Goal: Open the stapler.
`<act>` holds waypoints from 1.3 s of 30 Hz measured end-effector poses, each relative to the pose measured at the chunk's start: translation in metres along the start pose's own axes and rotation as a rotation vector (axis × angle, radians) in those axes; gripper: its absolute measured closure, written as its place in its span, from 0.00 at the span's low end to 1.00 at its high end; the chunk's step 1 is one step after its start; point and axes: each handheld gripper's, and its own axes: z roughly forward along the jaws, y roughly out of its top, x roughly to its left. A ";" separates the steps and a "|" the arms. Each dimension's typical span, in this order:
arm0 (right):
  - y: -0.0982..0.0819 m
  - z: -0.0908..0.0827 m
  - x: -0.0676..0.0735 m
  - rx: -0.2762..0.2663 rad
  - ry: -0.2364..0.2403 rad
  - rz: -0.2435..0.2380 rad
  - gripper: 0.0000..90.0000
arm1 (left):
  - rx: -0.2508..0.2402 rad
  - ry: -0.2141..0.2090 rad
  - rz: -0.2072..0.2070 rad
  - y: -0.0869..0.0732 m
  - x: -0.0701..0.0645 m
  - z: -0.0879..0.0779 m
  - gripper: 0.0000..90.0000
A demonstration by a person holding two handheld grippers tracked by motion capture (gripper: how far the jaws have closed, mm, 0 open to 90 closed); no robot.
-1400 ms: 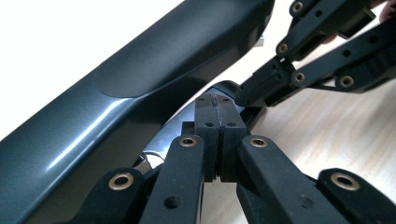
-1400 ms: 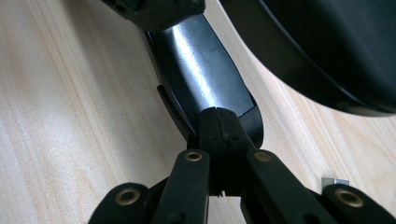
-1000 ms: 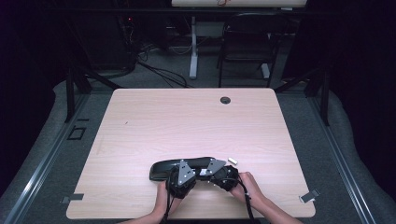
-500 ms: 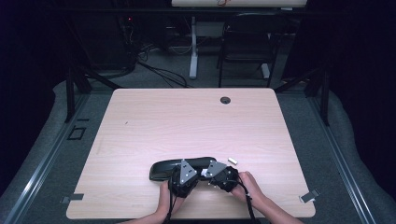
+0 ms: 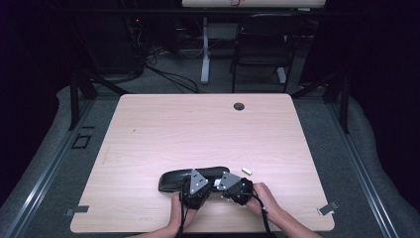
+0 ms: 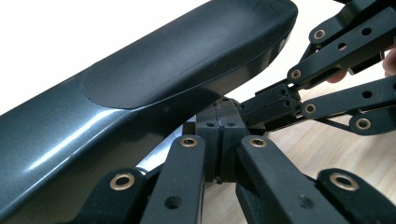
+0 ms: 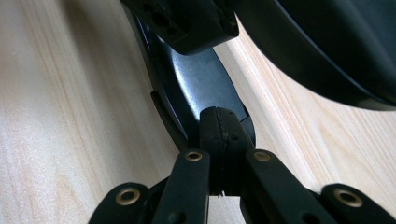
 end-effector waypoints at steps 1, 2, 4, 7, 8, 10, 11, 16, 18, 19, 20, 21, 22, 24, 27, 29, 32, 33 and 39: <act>0.000 0.000 0.000 0.000 0.000 0.000 1.00 | -0.005 0.003 0.008 0.000 -0.001 0.000 1.00; 0.000 0.000 0.000 0.000 -0.001 0.000 1.00 | -0.013 0.010 0.009 0.000 -0.002 0.001 1.00; 0.000 0.001 0.001 -0.008 -0.001 0.008 1.00 | -0.021 0.012 0.016 0.000 -0.004 0.001 1.00; 0.000 0.000 0.001 -0.004 -0.003 0.007 1.00 | -0.028 0.018 0.026 0.000 -0.007 0.001 1.00; -0.002 0.003 0.003 -0.041 -0.004 0.042 1.00 | -0.029 0.018 0.024 0.000 -0.007 0.001 1.00; -0.002 0.003 0.003 -0.044 -0.003 0.045 1.00 | -0.029 0.018 0.025 0.000 -0.007 0.001 1.00; -0.002 0.002 0.002 -0.031 0.002 0.033 1.00 | -0.029 0.019 0.025 0.000 -0.007 0.001 1.00; -0.003 0.002 0.002 -0.047 0.001 0.049 1.00 | -0.025 0.016 0.019 0.000 -0.006 0.001 1.00; -0.004 0.002 0.002 -0.048 0.000 0.048 1.00 | -0.025 0.017 0.016 0.000 -0.006 0.001 1.00; -0.003 0.001 0.000 -0.030 0.006 0.031 1.00 | -0.025 0.018 0.014 0.000 -0.007 0.001 1.00; -0.003 0.000 0.000 -0.025 0.005 0.027 1.00 | -0.028 0.019 0.006 0.000 -0.007 0.001 1.00; -0.003 0.001 0.000 -0.032 0.007 0.031 1.00 | -0.029 0.017 0.000 0.000 -0.007 0.001 1.00; -0.004 0.001 0.001 -0.045 0.010 0.043 1.00 | -0.027 0.019 -0.002 0.001 -0.007 0.001 1.00; -0.004 0.001 0.000 -0.036 0.010 0.033 1.00 | -0.028 0.016 0.002 0.000 -0.007 0.001 1.00; -0.003 0.000 0.000 -0.026 -0.001 0.014 1.00 | -0.027 0.011 0.007 0.000 -0.006 0.002 1.00; -0.002 0.000 0.001 -0.016 -0.004 0.002 1.00 | -0.027 0.006 0.001 0.000 -0.005 0.002 1.00; -0.002 0.001 0.003 -0.028 -0.018 -0.013 1.00 | -0.028 0.000 -0.014 0.000 -0.005 0.003 1.00; -0.002 0.001 0.003 -0.033 -0.015 -0.009 1.00 | -0.026 0.002 -0.012 0.000 -0.005 0.003 1.00; -0.001 0.004 0.007 -0.090 0.015 0.055 1.00 | -0.019 -0.008 -0.016 0.001 -0.004 0.003 1.00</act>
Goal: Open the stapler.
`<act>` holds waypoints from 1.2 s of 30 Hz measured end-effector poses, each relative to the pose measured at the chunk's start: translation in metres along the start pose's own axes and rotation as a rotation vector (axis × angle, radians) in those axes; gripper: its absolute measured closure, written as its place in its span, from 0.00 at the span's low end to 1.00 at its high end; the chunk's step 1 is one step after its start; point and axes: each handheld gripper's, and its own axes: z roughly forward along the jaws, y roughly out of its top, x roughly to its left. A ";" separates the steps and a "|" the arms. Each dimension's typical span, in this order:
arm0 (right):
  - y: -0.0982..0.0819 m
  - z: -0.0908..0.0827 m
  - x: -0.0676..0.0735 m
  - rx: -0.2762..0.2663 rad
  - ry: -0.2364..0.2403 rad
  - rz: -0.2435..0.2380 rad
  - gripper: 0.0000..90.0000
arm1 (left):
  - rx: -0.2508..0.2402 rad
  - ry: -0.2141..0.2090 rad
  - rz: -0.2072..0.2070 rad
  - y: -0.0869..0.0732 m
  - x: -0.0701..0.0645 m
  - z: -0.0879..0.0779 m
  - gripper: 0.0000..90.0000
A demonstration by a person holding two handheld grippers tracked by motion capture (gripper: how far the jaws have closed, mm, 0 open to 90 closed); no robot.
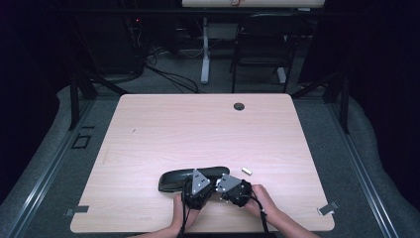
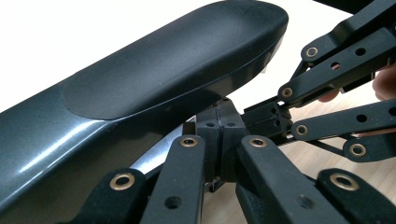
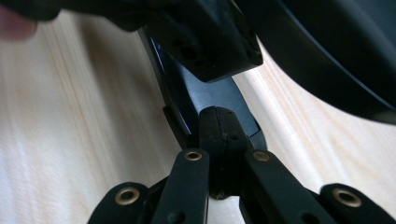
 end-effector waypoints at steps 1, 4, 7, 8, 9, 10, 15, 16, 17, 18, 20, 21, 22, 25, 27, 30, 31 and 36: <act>0.000 -0.001 -0.003 0.015 0.014 0.002 1.00 | 0.001 0.001 0.001 0.000 0.000 0.000 1.00; -0.001 -0.002 -0.005 0.014 0.020 0.017 1.00 | -0.001 0.008 0.001 0.000 -0.001 0.000 1.00; -0.002 0.000 -0.004 -0.007 0.018 0.046 1.00 | -0.008 0.013 0.005 0.000 -0.001 0.001 1.00; -0.001 -0.001 -0.006 0.013 0.024 0.036 1.00 | -0.009 0.015 0.002 0.000 -0.002 0.001 1.00; -0.001 -0.002 -0.007 0.019 0.032 0.032 1.00 | -0.010 0.016 0.003 0.000 -0.002 0.001 1.00; -0.001 -0.001 -0.007 0.014 0.036 0.036 1.00 | -0.012 0.018 0.005 -0.001 -0.002 0.001 1.00; -0.002 -0.002 -0.008 0.009 0.035 0.045 1.00 | -0.010 0.018 -0.003 -0.001 -0.002 0.000 1.00; -0.002 -0.002 -0.008 0.008 0.035 0.045 1.00 | -0.010 0.018 -0.002 0.000 -0.002 0.000 1.00; -0.002 -0.002 -0.008 0.008 0.035 0.045 1.00 | -0.031 0.028 0.004 0.000 -0.002 -0.002 1.00; -0.002 -0.002 -0.008 0.005 0.035 0.047 1.00 | -0.081 0.043 0.028 0.004 -0.002 -0.005 1.00; -0.003 0.000 -0.006 -0.016 0.035 0.066 1.00 | -0.139 0.053 0.053 0.019 0.003 -0.013 1.00; -0.003 -0.002 -0.008 0.001 0.034 0.044 1.00 | -0.165 0.057 0.032 0.025 0.007 -0.017 1.00; -0.002 -0.001 -0.007 -0.006 0.031 0.047 1.00 | -0.177 0.059 0.036 0.026 0.007 -0.019 1.00; -0.001 -0.001 -0.006 0.004 0.031 0.034 1.00 | -0.163 0.057 0.042 0.023 0.007 -0.019 1.00; -0.001 -0.001 -0.005 0.007 0.026 0.029 1.00 | -0.151 0.054 0.031 0.022 0.007 -0.018 1.00; 0.000 -0.001 -0.005 0.008 0.027 0.023 1.00 | -0.150 0.053 0.027 0.023 0.008 -0.019 1.00; -0.001 -0.001 -0.005 0.002 0.029 0.029 1.00 | -0.154 0.055 0.023 0.023 0.008 -0.020 1.00; 0.000 -0.002 -0.007 0.018 0.032 0.015 1.00 | -0.156 0.054 0.011 0.026 0.009 -0.022 1.00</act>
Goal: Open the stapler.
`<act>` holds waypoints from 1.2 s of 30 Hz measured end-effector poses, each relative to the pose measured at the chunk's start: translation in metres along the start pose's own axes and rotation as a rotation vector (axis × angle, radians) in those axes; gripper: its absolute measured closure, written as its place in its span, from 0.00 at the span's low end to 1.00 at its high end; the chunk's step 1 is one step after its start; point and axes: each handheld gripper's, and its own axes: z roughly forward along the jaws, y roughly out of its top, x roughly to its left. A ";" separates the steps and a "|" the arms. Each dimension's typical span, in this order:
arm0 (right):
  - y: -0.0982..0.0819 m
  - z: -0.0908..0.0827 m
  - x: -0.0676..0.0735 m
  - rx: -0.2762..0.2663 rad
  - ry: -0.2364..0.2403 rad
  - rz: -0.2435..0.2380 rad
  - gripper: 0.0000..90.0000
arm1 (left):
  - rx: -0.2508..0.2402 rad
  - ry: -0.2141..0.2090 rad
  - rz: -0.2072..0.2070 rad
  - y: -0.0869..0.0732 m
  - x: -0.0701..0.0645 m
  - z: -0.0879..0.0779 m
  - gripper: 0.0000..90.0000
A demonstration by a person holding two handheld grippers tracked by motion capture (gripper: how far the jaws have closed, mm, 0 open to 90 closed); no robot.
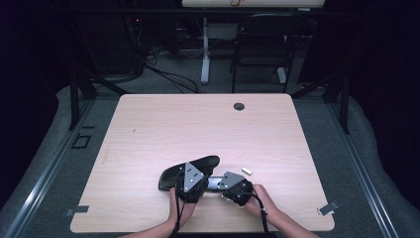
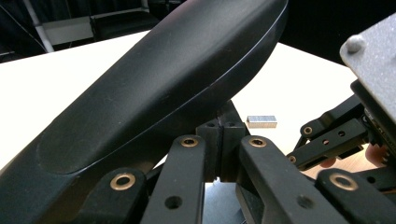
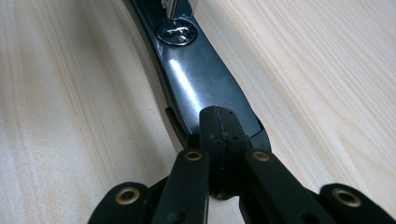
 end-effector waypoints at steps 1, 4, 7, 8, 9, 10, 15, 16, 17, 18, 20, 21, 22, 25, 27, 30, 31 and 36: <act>0.000 0.000 0.000 -0.004 0.003 0.004 1.00 | -0.003 0.001 -0.004 0.000 0.000 -0.001 1.00; 0.000 0.000 0.000 -0.007 0.000 0.001 1.00 | -0.016 0.005 -0.014 0.003 0.002 -0.003 1.00; 0.000 0.001 -0.001 -0.008 0.004 0.008 1.00 | -0.028 0.005 -0.019 0.006 0.003 -0.006 1.00; 0.000 0.001 -0.001 -0.004 0.009 0.019 1.00 | -0.036 0.002 -0.020 0.007 0.003 -0.008 1.00; 0.001 0.000 -0.001 0.000 0.013 0.017 1.00 | -0.044 0.000 -0.019 0.009 0.003 -0.009 1.00; 0.001 0.000 -0.001 0.002 0.012 0.014 1.00 | -0.052 0.000 -0.018 0.011 0.003 -0.010 1.00; 0.001 0.000 -0.001 0.005 0.009 0.013 1.00 | -0.073 0.006 -0.008 0.017 0.005 -0.017 1.00; 0.001 0.000 -0.001 0.008 0.011 0.016 1.00 | -0.072 0.012 -0.003 0.018 0.005 -0.017 1.00; 0.001 0.000 -0.001 0.005 0.012 0.019 1.00 | -0.074 0.014 -0.003 0.018 0.006 -0.018 1.00; 0.001 0.000 -0.001 0.006 0.013 0.021 1.00 | -0.074 0.015 -0.002 0.019 0.006 -0.018 1.00; 0.001 0.000 -0.001 0.007 0.013 0.020 1.00 | -0.075 0.018 -0.008 0.020 0.007 -0.020 1.00; 0.001 0.000 -0.001 0.008 0.011 0.020 1.00 | -0.076 0.020 -0.011 0.021 0.008 -0.020 1.00; 0.001 0.000 -0.001 0.008 0.010 0.019 1.00 | -0.080 0.026 -0.015 0.021 0.009 -0.021 1.00; 0.001 0.000 -0.001 0.007 0.014 0.020 1.00 | -0.092 0.038 -0.022 0.024 0.013 -0.024 1.00; 0.001 0.000 -0.001 0.006 0.014 0.020 1.00 | -0.094 0.040 -0.024 0.025 0.014 -0.027 1.00; 0.001 0.000 -0.001 0.006 0.015 0.020 1.00 | -0.097 0.045 -0.028 0.026 0.016 -0.029 1.00; 0.001 0.000 -0.001 0.008 0.014 0.020 1.00 | -0.097 0.045 -0.028 0.026 0.017 -0.030 1.00; 0.001 0.000 -0.001 0.011 0.015 0.016 1.00 | -0.101 0.045 -0.035 0.028 0.019 -0.032 1.00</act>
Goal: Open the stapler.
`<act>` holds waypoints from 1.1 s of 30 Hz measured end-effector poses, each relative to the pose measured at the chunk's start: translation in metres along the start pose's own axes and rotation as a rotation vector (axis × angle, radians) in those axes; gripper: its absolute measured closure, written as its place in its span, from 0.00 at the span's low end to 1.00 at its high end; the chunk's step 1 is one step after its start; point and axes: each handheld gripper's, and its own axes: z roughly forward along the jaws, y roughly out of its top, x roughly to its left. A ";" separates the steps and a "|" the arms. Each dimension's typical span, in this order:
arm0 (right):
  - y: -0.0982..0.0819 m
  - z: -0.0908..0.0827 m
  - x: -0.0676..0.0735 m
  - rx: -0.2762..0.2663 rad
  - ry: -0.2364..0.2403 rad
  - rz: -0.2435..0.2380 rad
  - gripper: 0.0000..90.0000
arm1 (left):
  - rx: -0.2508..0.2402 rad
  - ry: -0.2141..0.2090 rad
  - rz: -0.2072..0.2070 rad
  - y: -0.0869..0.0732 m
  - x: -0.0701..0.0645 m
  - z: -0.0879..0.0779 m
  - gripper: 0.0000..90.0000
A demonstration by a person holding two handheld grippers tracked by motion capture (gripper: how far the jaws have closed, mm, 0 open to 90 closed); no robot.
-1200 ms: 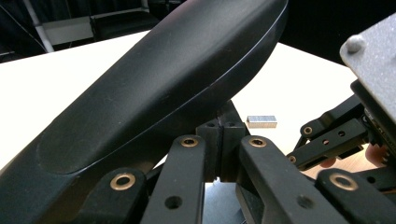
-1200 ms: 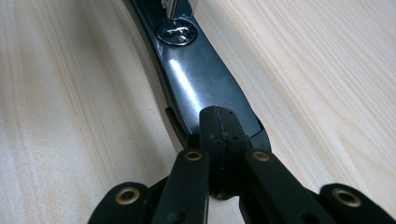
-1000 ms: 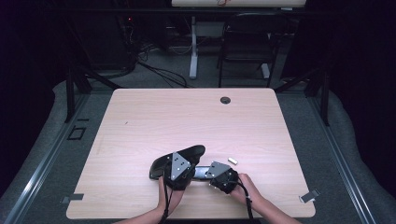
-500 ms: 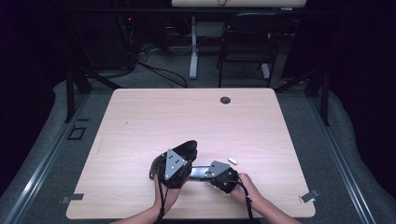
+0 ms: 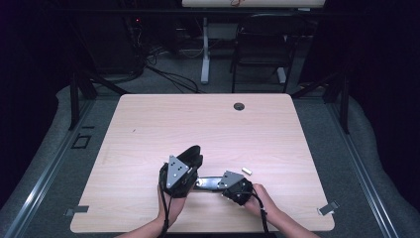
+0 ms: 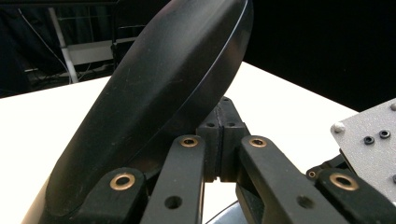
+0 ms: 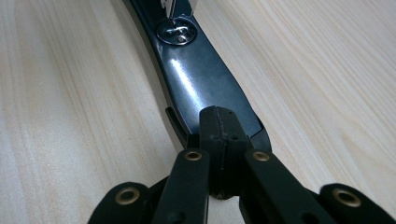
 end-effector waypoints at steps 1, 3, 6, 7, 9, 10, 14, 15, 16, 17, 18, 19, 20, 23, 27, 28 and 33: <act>0.000 0.000 0.000 -0.004 -0.002 0.004 1.00 | 0.000 0.000 0.001 0.001 0.001 0.000 1.00; 0.000 0.000 0.000 -0.005 -0.003 0.002 1.00 | -0.003 -0.002 -0.003 0.001 0.002 -0.001 1.00; 0.000 0.000 0.001 -0.004 -0.003 0.002 1.00 | -0.008 0.000 -0.007 0.003 0.004 -0.003 1.00; 0.000 0.000 0.001 -0.006 -0.001 0.003 1.00 | -0.008 -0.001 -0.010 0.003 0.005 -0.004 1.00; 0.000 0.001 0.001 -0.007 0.002 0.001 1.00 | -0.011 -0.001 -0.013 0.004 0.007 -0.006 1.00; 0.000 0.001 0.001 -0.008 0.002 0.001 1.00 | -0.009 -0.001 -0.011 0.004 0.007 -0.006 1.00; 0.000 0.001 0.001 -0.008 0.001 -0.001 1.00 | -0.015 -0.001 -0.016 0.006 0.010 -0.008 1.00; 0.000 0.000 0.001 -0.002 -0.002 -0.005 1.00 | -0.013 -0.002 -0.018 0.006 0.011 -0.009 1.00; 0.000 0.000 0.001 -0.001 -0.003 -0.006 1.00 | -0.009 -0.001 -0.018 0.007 0.012 -0.010 1.00; 0.000 0.000 0.001 -0.001 -0.004 -0.008 1.00 | -0.012 -0.002 -0.022 0.007 0.012 -0.010 1.00; 0.001 0.000 0.001 -0.001 -0.004 -0.009 1.00 | -0.015 0.000 -0.021 0.007 0.013 -0.011 1.00; 0.001 0.000 0.001 -0.002 -0.006 -0.010 1.00 | -0.015 0.002 -0.020 0.007 0.013 -0.011 1.00; 0.001 0.000 0.001 -0.002 -0.006 -0.011 1.00 | -0.014 0.003 -0.022 0.008 0.013 -0.012 1.00; 0.001 0.000 0.001 -0.002 -0.006 -0.012 1.00 | -0.015 0.006 -0.024 0.009 0.015 -0.013 1.00; 0.001 0.001 0.001 -0.006 -0.007 -0.014 1.00 | -0.019 0.016 -0.029 0.010 0.018 -0.016 1.00; 0.001 0.001 0.001 -0.007 -0.007 -0.014 1.00 | -0.021 0.020 -0.031 0.011 0.019 -0.017 1.00; 0.001 0.001 0.001 -0.008 -0.011 -0.015 1.00 | -0.036 0.038 -0.045 0.013 0.026 -0.021 1.00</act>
